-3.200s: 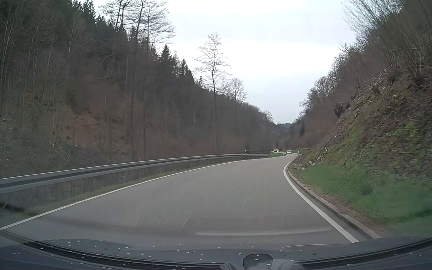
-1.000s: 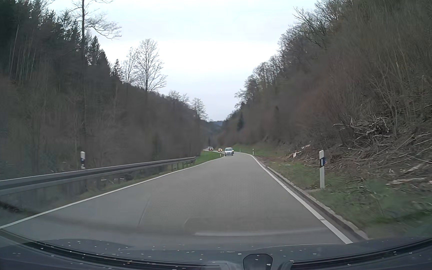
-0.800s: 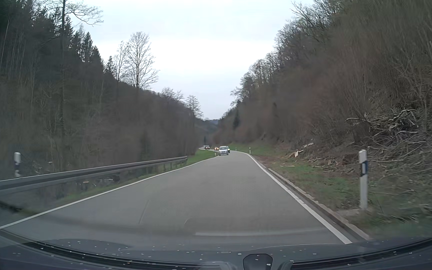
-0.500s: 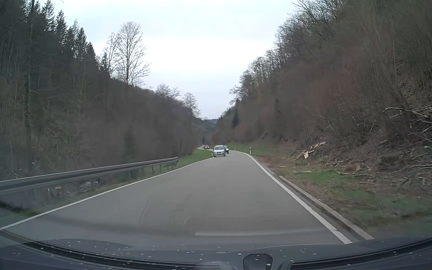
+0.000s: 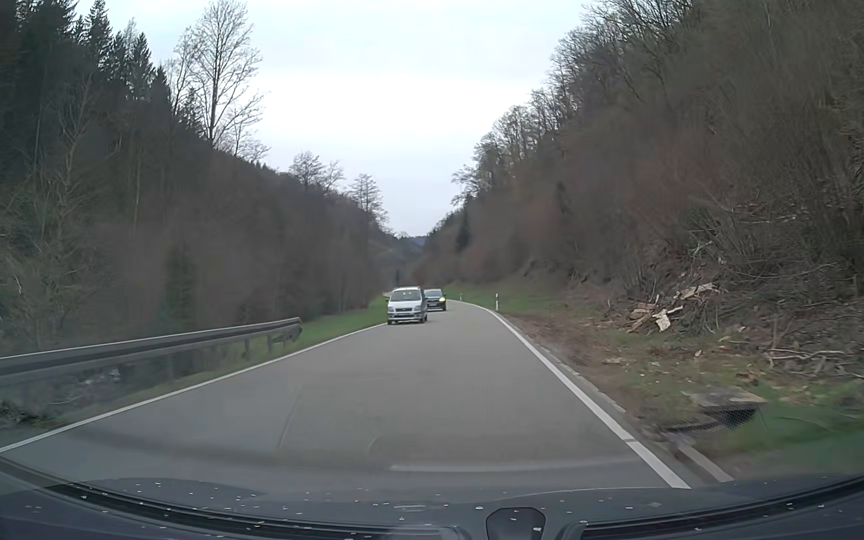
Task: Follow the waypoints while adhering to traffic rules and regulations
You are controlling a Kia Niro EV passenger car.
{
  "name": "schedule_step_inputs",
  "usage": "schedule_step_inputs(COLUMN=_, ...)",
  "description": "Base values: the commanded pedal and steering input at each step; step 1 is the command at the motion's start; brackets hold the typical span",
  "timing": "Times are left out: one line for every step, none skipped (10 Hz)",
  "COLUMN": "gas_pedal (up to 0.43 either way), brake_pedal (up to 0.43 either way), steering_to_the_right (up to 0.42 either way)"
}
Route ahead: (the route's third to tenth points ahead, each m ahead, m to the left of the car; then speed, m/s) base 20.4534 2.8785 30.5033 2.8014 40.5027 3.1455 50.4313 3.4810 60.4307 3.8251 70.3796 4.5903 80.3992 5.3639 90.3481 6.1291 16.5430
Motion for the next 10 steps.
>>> schedule_step_inputs(gas_pedal=0.000, brake_pedal=0.000, steering_to_the_right=0.010)
schedule_step_inputs(gas_pedal=0.000, brake_pedal=0.000, steering_to_the_right=0.008)
schedule_step_inputs(gas_pedal=0.000, brake_pedal=0.000, steering_to_the_right=0.007)
schedule_step_inputs(gas_pedal=0.000, brake_pedal=0.000, steering_to_the_right=0.006)
schedule_step_inputs(gas_pedal=0.000, brake_pedal=0.000, steering_to_the_right=0.006)
schedule_step_inputs(gas_pedal=0.000, brake_pedal=0.000, steering_to_the_right=0.004)
schedule_step_inputs(gas_pedal=0.000, brake_pedal=0.000, steering_to_the_right=0.003)
schedule_step_inputs(gas_pedal=0.000, brake_pedal=0.000, steering_to_the_right=0.002)
schedule_step_inputs(gas_pedal=0.000, brake_pedal=0.000, steering_to_the_right=0.000)
schedule_step_inputs(gas_pedal=0.000, brake_pedal=0.000, steering_to_the_right=-0.002)
